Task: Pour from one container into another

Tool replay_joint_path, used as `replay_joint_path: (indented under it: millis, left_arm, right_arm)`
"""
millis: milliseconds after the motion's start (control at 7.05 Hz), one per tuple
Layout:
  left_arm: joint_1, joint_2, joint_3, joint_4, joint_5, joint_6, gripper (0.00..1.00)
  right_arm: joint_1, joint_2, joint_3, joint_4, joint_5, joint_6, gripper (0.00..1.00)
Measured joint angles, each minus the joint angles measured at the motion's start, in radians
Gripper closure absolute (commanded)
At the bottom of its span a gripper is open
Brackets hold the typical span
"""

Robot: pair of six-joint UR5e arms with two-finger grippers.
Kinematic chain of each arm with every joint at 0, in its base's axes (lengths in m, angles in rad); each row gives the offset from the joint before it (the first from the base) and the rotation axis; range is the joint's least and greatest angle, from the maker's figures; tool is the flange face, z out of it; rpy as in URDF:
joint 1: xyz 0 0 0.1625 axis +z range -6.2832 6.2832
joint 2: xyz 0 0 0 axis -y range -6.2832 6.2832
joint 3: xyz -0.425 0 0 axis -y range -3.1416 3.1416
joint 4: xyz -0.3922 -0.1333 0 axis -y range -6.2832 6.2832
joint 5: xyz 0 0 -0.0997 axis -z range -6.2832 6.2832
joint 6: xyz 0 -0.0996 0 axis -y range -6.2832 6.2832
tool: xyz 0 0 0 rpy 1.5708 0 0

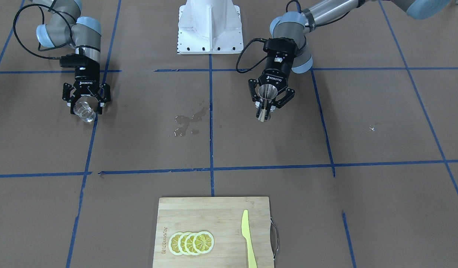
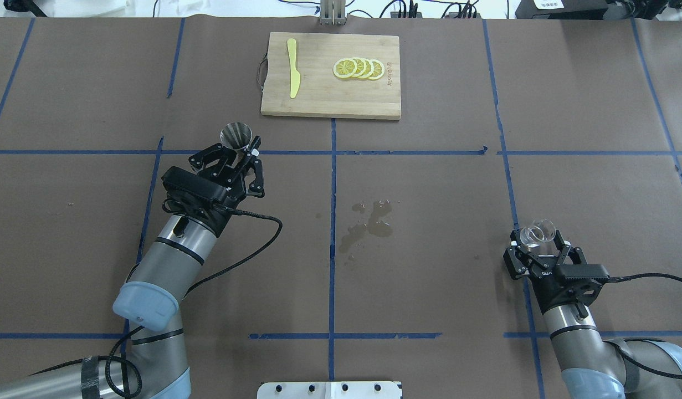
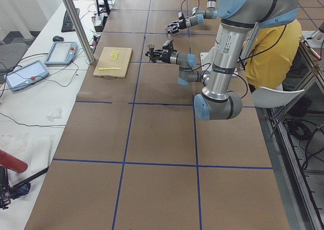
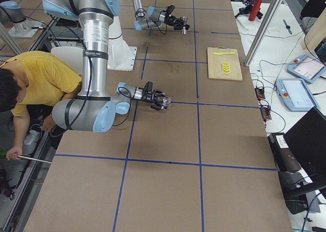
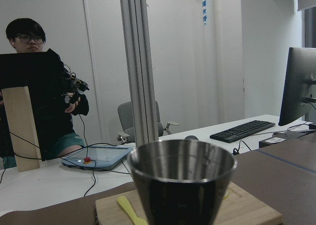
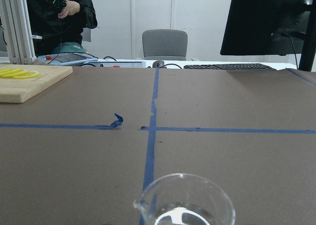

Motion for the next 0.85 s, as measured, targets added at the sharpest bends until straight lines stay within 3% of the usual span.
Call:
replay_joint_path:
  millis: [851]
  left_arm:
    - [0.000, 0.000, -0.003, 0.000, 0.000, 0.000, 1.00]
  right_arm:
    - [0.014, 0.007, -0.006, 0.000, 0.015, -0.014, 0.17]
